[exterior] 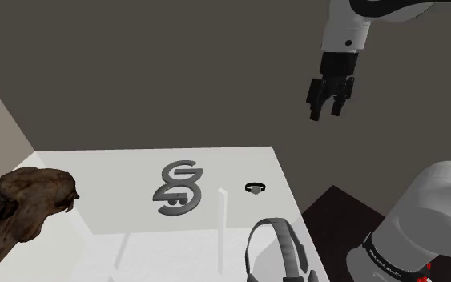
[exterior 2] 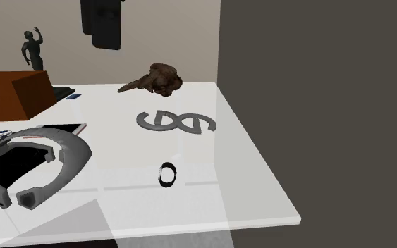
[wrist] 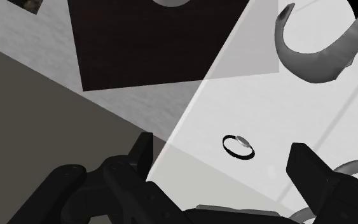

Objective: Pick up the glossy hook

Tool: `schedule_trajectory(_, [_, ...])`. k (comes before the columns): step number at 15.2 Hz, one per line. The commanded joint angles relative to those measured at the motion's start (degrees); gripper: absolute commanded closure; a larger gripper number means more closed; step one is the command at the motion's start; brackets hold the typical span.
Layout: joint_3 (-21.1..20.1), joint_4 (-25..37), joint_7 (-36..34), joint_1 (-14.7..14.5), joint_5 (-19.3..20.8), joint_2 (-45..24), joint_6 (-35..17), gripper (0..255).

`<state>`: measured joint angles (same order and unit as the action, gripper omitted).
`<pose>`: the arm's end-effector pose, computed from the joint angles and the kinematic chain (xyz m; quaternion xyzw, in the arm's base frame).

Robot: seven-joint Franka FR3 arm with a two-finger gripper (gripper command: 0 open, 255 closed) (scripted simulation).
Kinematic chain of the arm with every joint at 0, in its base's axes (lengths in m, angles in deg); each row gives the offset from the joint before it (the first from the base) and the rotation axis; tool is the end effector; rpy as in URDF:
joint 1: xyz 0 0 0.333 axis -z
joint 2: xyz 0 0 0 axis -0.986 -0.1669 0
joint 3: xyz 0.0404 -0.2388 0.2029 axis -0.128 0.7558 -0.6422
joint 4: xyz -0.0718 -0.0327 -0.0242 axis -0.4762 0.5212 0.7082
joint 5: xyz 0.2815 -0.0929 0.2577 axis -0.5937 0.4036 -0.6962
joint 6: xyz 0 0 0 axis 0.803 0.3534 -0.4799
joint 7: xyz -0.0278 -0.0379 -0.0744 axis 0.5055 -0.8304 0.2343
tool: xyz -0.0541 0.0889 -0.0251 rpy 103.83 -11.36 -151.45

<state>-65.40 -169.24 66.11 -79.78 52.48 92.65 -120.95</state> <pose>0.3052 -0.0074 0.5683 -0.9932 0.0686 0.0770 0.0532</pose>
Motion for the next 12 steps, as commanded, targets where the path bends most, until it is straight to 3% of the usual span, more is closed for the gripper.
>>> schedule_trajectory(1, [0.0, 0.0, 0.0, 0.0, 0.0, 0.0, 0.0, 0])
schedule_trajectory(12, [-7.93, -6.38, -5.8, -4.48, -8.24, -10.55, -20.39, 0])
